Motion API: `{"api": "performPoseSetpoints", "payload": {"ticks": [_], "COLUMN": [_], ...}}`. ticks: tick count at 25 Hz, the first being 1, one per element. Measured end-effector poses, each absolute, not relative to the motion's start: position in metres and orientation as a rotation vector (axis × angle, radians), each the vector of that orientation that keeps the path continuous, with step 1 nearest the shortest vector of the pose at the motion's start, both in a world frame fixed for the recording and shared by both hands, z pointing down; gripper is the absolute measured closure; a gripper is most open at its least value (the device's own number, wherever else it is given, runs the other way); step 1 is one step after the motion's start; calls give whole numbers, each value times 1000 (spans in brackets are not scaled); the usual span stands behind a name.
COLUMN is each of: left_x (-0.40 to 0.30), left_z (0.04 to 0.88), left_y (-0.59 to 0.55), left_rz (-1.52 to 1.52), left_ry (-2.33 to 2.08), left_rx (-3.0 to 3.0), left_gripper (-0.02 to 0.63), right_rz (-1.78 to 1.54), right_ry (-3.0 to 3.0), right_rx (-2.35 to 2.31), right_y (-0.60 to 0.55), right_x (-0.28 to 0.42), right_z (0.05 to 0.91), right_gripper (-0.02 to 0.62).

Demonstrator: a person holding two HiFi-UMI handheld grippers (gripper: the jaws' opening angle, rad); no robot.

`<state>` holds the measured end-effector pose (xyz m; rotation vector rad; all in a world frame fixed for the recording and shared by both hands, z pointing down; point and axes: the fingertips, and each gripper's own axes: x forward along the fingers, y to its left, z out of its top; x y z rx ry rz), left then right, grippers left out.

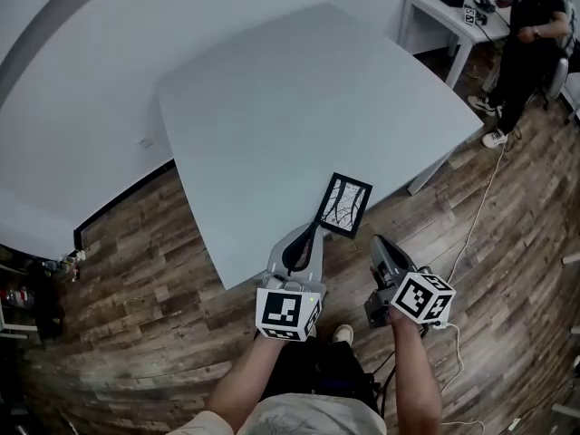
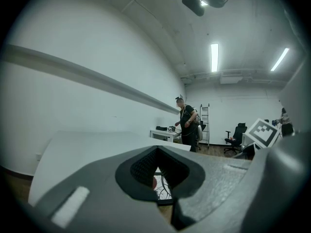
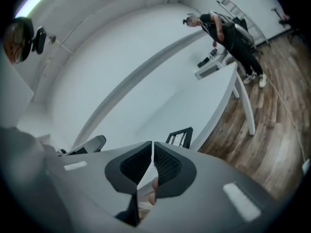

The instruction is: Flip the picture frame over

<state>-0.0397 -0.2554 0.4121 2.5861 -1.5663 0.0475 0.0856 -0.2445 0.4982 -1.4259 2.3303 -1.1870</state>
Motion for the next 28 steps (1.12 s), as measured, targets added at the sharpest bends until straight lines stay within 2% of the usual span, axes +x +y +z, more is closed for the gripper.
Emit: {"api": "performPoseSetpoints", "payload": {"ticks": [5,12,21,22,25,28], "left_x": [-42,-42,-45,-44,-43,-45], "left_z": [425,432,452,453,456,458], "left_y": [-262,-267,-271,-270,-269,-269], "left_rz": [29,28,62,65,70,71], "left_ry": [-1565,-1559,-1559,-1559,-1563,-1566], "left_rx": [2588,2577,2549,2548,2544,2537], "left_gripper": [604,606,604,604,604,606], "right_rz": [-1415,-1541,-1584,-1581,-1556,-1540], "right_ry": [2156,2012,1854,1849,1843,1830], "right_rx": [-1145,-985,-754,-750,-775,-776], "right_y": [-259,-270,-280,-281,-283,-283], "right_x": [72,71,48,47,50,49], "right_z": [542,608,619,619,619,618], "right_gripper": [439,375,377,385,468,495]}}
